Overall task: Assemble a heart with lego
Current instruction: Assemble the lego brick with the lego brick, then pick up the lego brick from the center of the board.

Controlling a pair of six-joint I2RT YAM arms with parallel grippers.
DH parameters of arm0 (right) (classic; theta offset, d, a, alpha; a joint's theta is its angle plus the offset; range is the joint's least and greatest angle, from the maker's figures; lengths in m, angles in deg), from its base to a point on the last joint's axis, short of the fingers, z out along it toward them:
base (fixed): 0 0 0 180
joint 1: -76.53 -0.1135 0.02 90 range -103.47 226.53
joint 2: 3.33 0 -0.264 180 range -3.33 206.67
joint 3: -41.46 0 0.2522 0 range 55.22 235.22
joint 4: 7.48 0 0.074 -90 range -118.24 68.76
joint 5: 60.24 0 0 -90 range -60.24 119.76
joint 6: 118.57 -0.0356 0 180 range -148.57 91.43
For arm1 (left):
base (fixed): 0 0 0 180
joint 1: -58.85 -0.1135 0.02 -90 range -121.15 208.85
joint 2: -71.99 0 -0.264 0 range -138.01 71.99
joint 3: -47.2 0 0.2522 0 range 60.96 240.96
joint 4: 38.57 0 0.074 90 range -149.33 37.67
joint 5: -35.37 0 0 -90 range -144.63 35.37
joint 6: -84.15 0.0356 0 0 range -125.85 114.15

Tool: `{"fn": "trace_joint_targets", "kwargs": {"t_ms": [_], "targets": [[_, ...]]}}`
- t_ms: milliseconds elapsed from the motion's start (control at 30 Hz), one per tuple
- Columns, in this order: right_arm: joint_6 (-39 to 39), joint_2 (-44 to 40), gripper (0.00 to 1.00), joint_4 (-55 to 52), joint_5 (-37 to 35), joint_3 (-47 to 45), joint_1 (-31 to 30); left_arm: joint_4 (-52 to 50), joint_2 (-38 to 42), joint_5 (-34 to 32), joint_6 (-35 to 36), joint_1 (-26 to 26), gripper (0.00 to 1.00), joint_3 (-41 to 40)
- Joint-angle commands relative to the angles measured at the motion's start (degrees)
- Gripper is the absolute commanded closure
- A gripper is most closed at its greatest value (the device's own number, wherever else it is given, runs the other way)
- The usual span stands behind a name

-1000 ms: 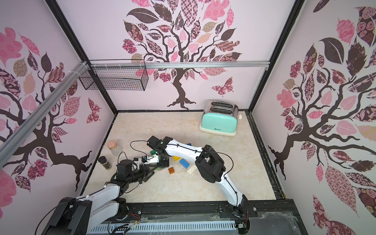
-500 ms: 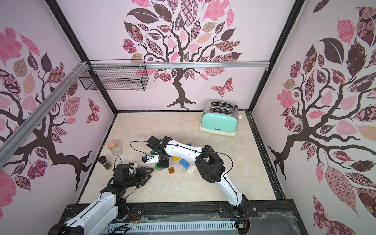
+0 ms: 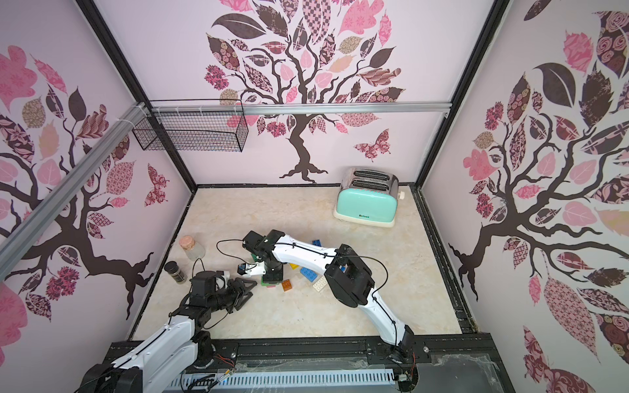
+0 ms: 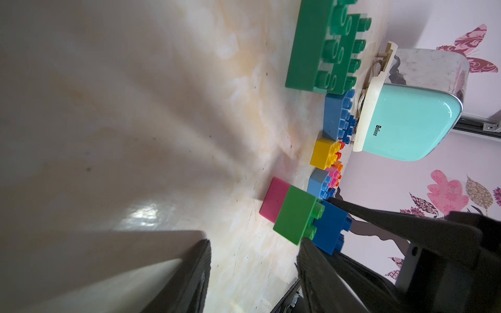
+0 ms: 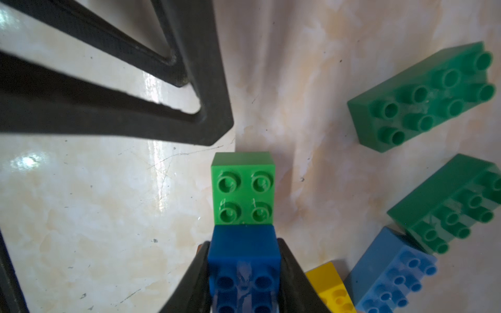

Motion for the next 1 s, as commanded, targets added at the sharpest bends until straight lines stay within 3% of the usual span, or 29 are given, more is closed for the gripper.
{"fn": "trace_joint_targets", "kwargs": {"t_ms": [0,467,633,967], "targets": [[-0.1,2.2,0.57,-3.9,0.8,0.5,-0.9,-2.0,-0.1,-1.3,1.3,-0.4,0.45,0.6],[0.4,-2.8,0.42,-0.7,2.7,-0.2,-0.6,-1.8,1.1,-0.8,1.4,-0.5,0.44,0.6],[-0.7,-6.3,0.41,0.9,4.8,-0.5,0.9,-2.7,2.1,-0.8,1.5,-0.5,0.44,1.2],[-12.0,-21.0,0.42,20.2,5.5,-15.4,9.4,-10.3,1.5,-1.6,7.5,-0.4,0.44,7.2]]}}
